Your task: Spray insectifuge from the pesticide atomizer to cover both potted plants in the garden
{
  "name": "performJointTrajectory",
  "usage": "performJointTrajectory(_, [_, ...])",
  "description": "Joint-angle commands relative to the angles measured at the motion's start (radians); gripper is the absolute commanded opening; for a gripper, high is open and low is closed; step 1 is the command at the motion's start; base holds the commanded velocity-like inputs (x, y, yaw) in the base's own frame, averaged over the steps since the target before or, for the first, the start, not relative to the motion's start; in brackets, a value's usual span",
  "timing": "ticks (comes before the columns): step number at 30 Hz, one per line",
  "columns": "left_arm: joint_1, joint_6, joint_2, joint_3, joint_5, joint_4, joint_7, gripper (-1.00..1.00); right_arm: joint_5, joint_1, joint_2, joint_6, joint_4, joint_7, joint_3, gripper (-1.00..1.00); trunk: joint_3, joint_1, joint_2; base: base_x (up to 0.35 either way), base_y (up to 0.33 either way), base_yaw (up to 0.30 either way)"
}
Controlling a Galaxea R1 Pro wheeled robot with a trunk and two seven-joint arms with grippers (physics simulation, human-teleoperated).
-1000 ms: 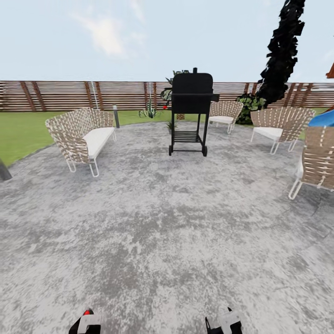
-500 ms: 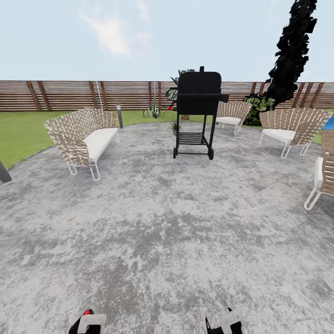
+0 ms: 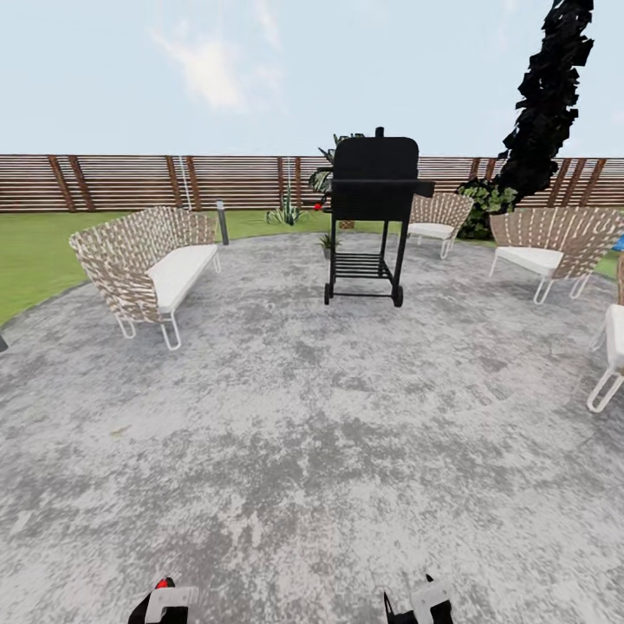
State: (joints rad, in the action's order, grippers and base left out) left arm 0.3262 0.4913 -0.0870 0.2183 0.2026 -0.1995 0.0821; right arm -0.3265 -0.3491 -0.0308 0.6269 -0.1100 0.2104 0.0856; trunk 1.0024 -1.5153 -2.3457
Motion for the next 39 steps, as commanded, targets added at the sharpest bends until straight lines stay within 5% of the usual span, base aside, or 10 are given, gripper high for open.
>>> performJointTrajectory(1, [0.0,0.003,0.0,0.009,0.006,0.0,0.005,-1.0,-0.003,-0.001,0.0,0.0,0.001,0.01,0.008,1.0,0.001,0.0,0.0,0.339,0.074,0.0])
performJointTrajectory(39, [0.0,0.003,0.0,0.009,0.006,0.0,0.005,-1.0,-0.003,-0.001,0.0,0.0,0.001,0.01,0.008,1.0,0.001,0.0,0.0,0.339,0.086,0.053])
